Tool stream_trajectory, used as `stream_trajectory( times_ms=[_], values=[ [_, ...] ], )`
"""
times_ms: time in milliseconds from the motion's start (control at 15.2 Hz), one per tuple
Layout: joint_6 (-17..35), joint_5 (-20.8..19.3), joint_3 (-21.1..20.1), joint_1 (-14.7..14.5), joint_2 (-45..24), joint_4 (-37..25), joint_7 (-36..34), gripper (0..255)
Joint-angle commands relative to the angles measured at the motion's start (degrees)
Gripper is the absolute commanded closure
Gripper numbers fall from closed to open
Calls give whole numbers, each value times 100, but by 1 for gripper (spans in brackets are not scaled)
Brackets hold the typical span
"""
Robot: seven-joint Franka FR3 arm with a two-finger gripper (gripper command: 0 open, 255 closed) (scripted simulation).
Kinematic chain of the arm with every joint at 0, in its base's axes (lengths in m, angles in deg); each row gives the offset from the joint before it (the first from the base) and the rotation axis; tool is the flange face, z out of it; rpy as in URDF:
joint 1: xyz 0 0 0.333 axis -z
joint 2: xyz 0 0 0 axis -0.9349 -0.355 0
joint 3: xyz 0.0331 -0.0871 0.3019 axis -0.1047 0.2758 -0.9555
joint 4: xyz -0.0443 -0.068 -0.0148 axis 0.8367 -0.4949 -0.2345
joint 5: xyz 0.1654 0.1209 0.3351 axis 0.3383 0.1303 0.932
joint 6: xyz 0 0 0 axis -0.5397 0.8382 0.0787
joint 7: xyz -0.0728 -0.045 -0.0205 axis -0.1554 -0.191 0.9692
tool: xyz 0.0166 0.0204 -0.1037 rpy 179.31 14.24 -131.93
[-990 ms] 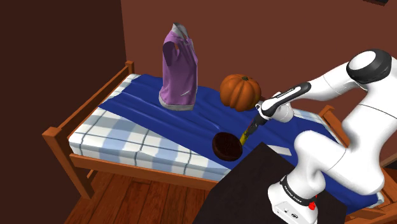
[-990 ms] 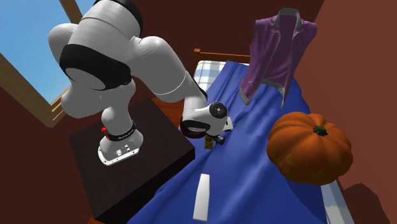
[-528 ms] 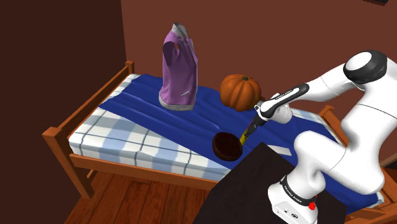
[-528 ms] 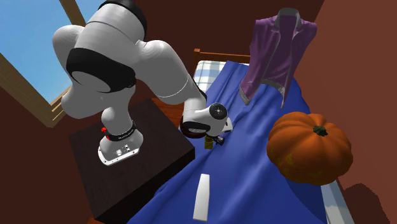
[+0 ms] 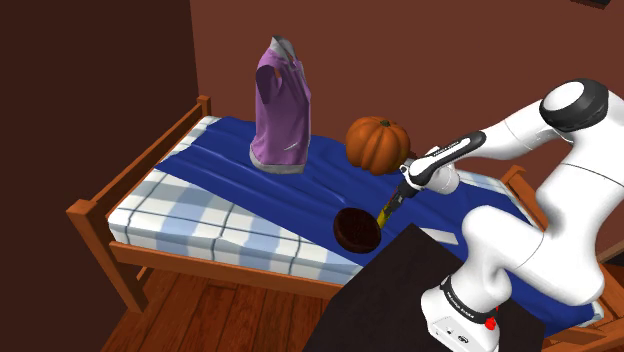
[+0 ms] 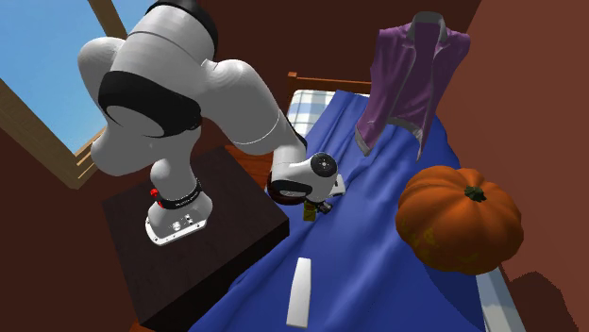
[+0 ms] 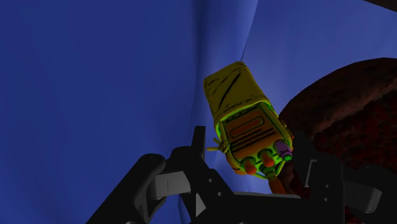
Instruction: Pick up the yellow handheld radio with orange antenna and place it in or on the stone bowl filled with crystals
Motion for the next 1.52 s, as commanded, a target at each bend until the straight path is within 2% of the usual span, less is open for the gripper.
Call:
stream_trajectory(
  times_ms=[0, 132, 660, 1122, 1452],
  values=[
    [-1, 0, 1, 0, 2, 1, 1, 255],
    [1, 0, 1, -1, 2, 2, -1, 255],
    [-550, 563, -1027, 867, -651, 176, 265, 255],
    [-1094, 1306, -2135, 1800, -1279, 243, 669, 255],
    [-1554, 2091, -3110, 2634, -1853, 229, 1139, 255]
  ],
)
